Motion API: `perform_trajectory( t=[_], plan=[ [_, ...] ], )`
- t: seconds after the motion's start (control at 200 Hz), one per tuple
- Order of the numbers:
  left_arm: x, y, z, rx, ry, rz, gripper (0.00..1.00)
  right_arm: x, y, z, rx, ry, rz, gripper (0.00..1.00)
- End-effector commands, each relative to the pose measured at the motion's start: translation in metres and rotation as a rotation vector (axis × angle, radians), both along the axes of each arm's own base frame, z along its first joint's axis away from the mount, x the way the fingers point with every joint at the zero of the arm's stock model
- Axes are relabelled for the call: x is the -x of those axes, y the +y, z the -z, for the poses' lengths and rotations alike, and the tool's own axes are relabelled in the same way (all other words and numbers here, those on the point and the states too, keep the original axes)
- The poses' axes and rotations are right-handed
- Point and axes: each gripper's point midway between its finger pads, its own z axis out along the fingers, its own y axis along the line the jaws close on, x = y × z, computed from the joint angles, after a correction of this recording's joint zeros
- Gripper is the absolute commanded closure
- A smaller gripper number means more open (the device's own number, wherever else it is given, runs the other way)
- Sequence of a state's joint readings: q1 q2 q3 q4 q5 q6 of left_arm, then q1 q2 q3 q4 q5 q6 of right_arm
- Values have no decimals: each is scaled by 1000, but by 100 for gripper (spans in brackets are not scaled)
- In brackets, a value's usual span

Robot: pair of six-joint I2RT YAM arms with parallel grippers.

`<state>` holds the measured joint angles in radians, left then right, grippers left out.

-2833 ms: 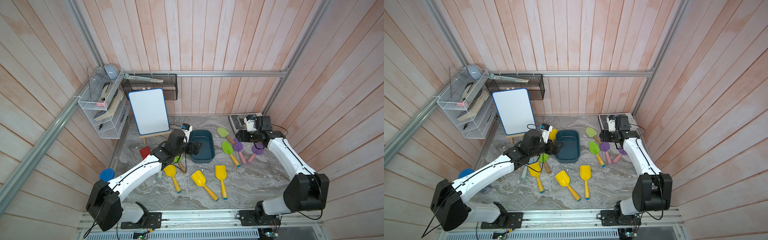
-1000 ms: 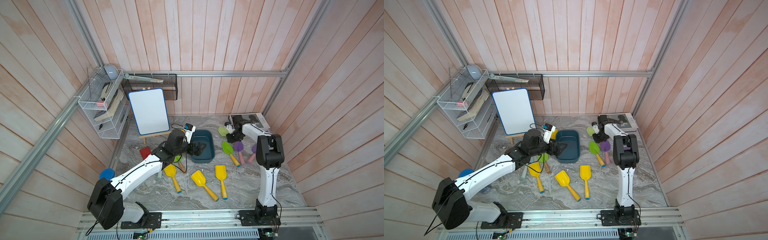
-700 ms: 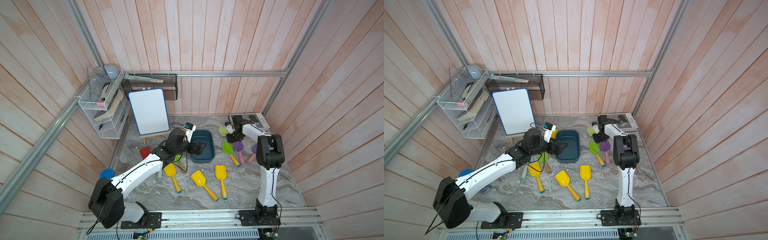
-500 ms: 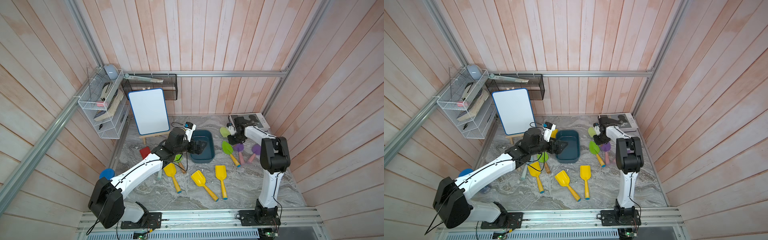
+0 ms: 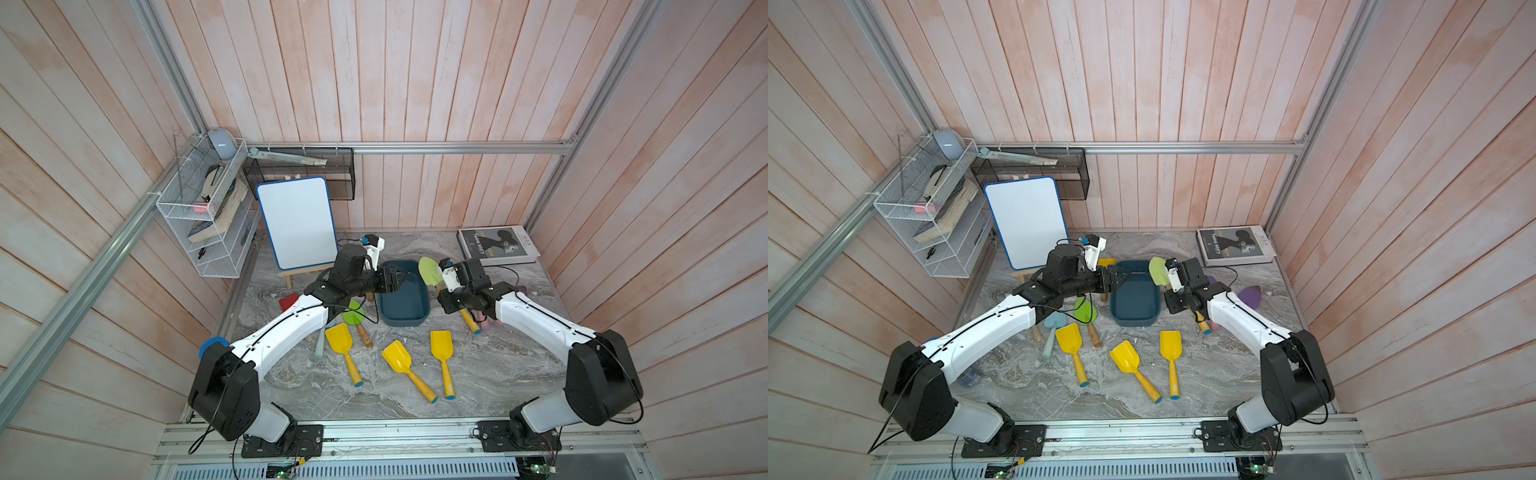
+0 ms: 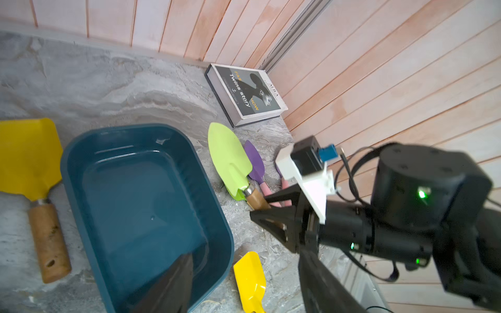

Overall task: Put the shovel into the storage box
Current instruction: Pick up the shovel from the center of the board, then place the shovel in the storage box.

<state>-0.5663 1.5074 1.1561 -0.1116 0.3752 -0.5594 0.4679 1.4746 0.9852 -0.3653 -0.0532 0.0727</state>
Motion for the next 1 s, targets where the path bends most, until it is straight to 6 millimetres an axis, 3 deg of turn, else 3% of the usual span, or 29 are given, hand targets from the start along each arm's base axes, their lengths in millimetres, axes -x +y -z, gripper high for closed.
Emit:
perform_trajectory(
  t=[0.0,0.19,0.415,0.765,0.995],
  plan=[
    [-6,-12,-12,80,26,31,39,-1,11,-32,-118,-83,54,100],
    [-18,-17,2,89,60,33,39,14,25,-53,-209,-123,36,100],
    [-22,-29,5,176,71,71,42,24,39,-42,-238,-93,11,100],
    [-34,-33,25,173,92,57,50,31,56,-50,-276,-91,-23,100],
    [-37,-36,35,179,110,59,62,33,65,-47,-267,-83,-42,100]
  ],
)
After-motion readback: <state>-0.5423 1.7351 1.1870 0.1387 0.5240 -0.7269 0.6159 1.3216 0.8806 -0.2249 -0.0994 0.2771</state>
